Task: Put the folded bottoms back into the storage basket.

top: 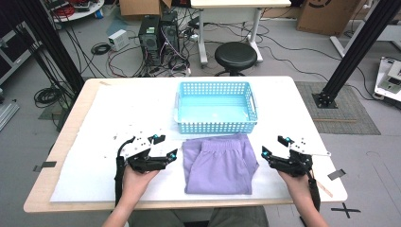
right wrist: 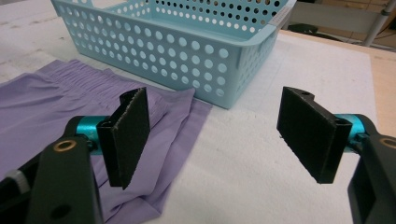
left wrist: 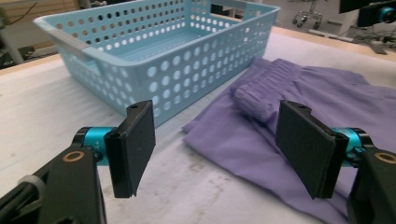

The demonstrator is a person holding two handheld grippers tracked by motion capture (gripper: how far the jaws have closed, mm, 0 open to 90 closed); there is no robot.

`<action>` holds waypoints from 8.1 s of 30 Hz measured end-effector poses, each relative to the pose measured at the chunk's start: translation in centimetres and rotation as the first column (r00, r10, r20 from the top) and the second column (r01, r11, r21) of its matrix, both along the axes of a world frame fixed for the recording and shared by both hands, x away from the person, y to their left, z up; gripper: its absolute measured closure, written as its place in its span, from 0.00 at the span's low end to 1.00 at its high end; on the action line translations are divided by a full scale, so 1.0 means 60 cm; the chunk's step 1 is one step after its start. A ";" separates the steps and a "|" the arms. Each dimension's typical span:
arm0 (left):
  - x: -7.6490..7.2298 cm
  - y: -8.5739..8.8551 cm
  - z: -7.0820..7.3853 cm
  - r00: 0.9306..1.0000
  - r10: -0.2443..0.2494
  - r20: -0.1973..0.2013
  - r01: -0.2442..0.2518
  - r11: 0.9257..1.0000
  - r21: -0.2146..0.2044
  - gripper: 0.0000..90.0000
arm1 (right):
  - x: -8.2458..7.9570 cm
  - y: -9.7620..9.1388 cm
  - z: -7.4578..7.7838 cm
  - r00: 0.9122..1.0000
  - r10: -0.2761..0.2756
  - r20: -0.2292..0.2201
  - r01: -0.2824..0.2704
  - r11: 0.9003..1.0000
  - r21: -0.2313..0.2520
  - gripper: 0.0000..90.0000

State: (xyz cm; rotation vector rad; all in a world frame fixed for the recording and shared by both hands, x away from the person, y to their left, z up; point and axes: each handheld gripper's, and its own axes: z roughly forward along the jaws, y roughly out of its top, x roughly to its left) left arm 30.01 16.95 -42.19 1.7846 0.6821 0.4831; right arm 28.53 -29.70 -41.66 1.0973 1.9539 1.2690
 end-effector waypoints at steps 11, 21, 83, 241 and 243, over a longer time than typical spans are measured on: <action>-0.033 -0.023 -0.011 0.993 -0.022 -0.116 0.024 1.000 0.017 0.34 | -0.022 -0.003 -0.012 0.999 0.020 -0.036 -0.020 1.000 0.006 0.27; -0.049 -0.058 -0.035 0.963 -0.030 -0.270 0.042 0.998 0.036 0.34 | -0.032 0.006 -0.020 0.998 0.036 -0.056 -0.037 0.999 -0.017 0.28; -0.033 -0.118 -0.051 0.899 0.065 -0.433 -0.041 0.997 0.063 0.52 | -0.022 0.105 -0.056 0.908 0.103 -0.405 -0.108 0.994 0.009 0.46; 0.000 -0.003 -0.010 0.999 0.037 0.026 -0.040 0.995 0.094 0.33 | 0.033 0.012 -0.014 0.997 0.063 -0.054 -0.063 0.998 -0.004 0.31; -0.001 -0.003 -0.010 0.999 0.039 0.029 -0.042 0.995 0.096 0.33 | 0.032 0.013 -0.014 0.996 0.069 -0.048 -0.070 0.997 -0.015 0.31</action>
